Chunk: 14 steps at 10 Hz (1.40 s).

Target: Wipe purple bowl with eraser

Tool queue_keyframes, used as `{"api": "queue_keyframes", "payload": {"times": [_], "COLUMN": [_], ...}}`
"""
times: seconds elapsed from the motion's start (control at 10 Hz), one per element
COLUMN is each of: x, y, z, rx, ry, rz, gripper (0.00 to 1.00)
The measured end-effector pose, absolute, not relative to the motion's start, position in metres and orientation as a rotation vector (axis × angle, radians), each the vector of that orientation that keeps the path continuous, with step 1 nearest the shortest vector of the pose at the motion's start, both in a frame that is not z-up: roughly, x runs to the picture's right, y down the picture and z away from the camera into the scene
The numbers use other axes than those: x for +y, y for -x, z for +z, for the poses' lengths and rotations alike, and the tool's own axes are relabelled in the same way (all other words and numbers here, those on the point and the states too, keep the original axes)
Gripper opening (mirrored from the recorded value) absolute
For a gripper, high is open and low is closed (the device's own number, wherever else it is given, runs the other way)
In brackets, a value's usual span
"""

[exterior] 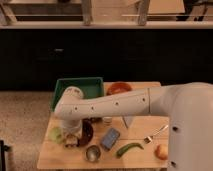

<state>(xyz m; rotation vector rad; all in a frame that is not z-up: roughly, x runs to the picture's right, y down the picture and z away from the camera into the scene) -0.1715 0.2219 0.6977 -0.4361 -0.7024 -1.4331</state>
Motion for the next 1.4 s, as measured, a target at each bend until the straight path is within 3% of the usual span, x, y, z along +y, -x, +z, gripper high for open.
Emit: {"api": "queue_keyframes", "payload": {"times": [0.8, 1.4], "x": [0.216, 0.208], "y": [0.133, 0.171], "z": [0.729, 0.726], "rx": [-0.641, -0.678], "ry": [0.497, 0.449], "rz": [-1.341, -1.404], "gripper": [0.04, 0.04]}}
